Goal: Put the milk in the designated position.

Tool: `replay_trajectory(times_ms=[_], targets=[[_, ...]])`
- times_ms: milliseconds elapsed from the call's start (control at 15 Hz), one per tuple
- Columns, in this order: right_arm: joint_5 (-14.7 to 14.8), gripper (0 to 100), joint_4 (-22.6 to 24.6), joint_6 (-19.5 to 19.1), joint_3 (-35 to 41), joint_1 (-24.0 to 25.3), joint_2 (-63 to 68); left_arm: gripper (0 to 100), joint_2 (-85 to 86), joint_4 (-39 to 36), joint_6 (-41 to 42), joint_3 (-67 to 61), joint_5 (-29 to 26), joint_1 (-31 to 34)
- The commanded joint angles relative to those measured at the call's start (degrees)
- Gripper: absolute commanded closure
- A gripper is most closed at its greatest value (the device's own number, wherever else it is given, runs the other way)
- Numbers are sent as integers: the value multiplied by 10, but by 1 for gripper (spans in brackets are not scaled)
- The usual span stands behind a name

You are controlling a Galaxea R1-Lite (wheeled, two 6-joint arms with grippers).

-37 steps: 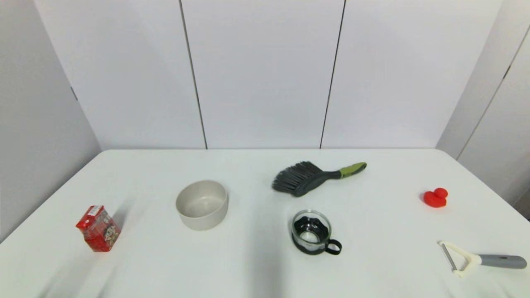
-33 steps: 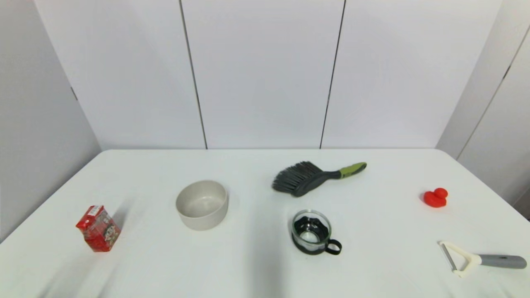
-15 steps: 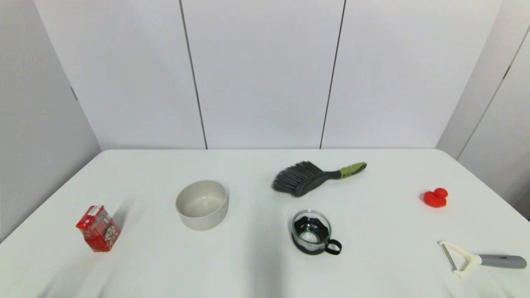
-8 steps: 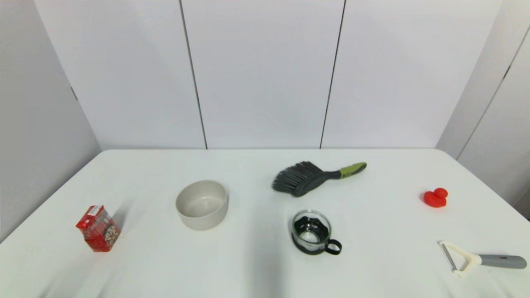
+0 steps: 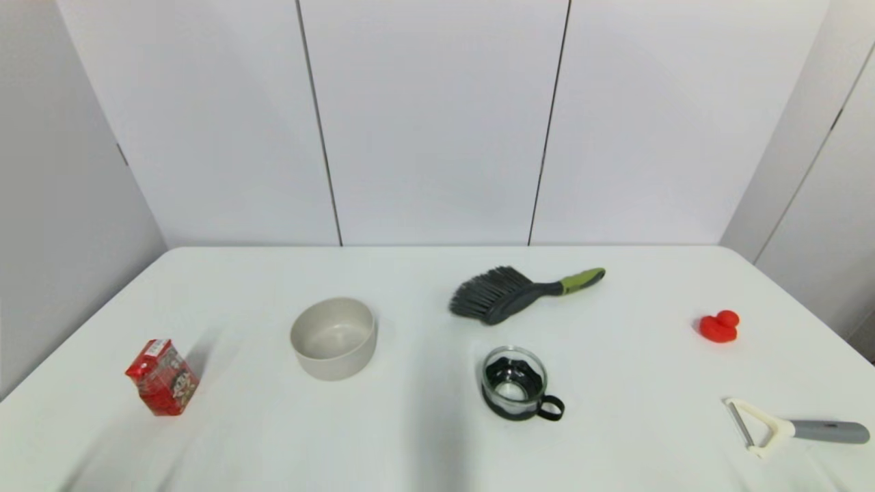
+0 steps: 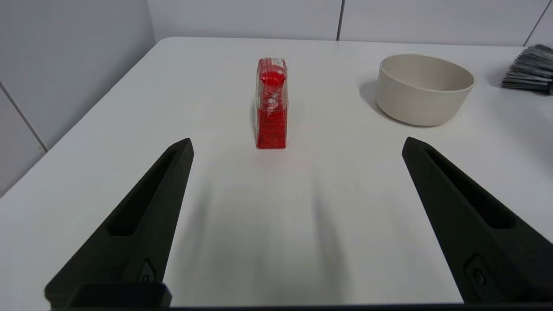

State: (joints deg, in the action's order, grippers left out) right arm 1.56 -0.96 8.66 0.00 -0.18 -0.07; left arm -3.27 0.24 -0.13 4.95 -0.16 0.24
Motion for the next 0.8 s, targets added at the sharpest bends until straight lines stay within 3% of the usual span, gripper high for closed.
replay_trajectory(times_ms=[67,467,800], targets=[[0,0,0,0,0,0,1,0,-98,2,0,100,0,-3],[0,0,0,0,0,0,1,0,-252,33,13,265,1,-3],[0,0,0,0,0,0,1,0,-339,31,42,299,0,-4]])
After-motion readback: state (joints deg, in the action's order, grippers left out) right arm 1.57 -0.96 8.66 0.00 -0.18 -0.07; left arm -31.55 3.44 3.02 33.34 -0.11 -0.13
